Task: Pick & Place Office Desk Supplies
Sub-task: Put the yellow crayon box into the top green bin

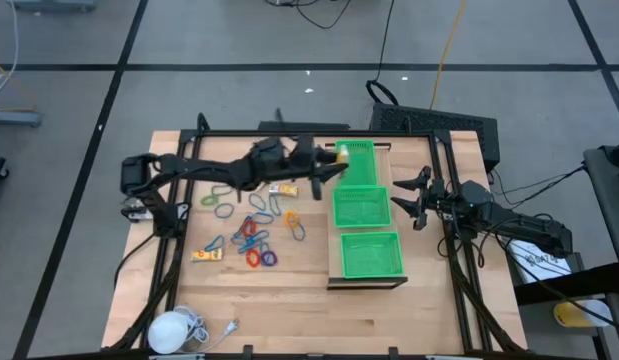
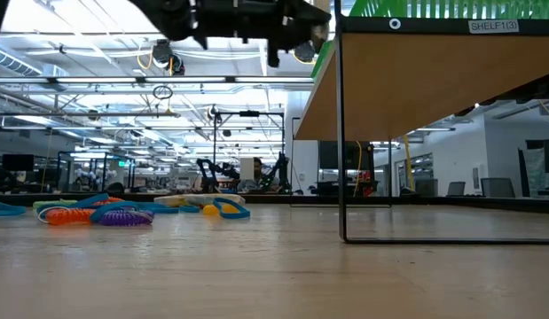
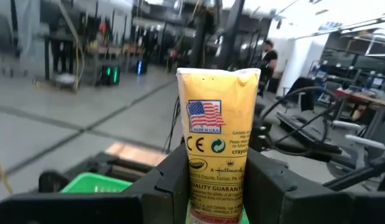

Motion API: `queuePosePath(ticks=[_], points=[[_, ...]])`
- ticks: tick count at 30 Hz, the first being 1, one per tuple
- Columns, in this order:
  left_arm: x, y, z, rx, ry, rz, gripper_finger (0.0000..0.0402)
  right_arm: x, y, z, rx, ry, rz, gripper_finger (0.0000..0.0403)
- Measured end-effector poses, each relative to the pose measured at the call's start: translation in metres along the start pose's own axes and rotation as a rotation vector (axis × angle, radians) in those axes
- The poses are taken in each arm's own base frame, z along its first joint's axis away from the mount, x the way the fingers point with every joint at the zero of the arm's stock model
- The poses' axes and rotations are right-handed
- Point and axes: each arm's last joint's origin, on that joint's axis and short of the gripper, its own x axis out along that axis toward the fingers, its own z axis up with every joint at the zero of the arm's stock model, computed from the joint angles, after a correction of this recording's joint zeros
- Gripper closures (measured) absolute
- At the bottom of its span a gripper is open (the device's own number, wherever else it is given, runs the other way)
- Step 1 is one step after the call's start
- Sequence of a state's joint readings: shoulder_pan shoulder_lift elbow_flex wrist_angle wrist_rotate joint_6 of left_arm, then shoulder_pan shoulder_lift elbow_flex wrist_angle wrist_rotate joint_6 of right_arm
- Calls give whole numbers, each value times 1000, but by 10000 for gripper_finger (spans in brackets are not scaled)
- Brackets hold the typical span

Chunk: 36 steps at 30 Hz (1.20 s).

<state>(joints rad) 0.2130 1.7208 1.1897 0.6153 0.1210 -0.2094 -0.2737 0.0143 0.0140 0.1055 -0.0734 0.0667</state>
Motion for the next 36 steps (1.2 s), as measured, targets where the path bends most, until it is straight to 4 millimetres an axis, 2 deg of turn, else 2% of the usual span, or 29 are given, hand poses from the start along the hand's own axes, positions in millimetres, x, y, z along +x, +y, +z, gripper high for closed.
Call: queuePosePath(ticks=[6,12,16,22,26,31,36], points=[[23,17,0,-142,50,46,279,0,0,0,0,0,1,183],[28,36,-4,-292,53,92,275,0,0,0,0,0,1,183],[26,45,-7,-368,87,128,242,0,0,0,0,0,1,183],[26,44,-8,-366,103,128,167,0,0,0,0,0,1,183],[26,43,-8,-331,105,124,135,0,0,0,0,0,1,183],[26,43,-8,-317,101,122,118,0,0,0,0,1,1,183],[22,49,0,-234,86,131,122,0,0,0,0,0,1,183]])
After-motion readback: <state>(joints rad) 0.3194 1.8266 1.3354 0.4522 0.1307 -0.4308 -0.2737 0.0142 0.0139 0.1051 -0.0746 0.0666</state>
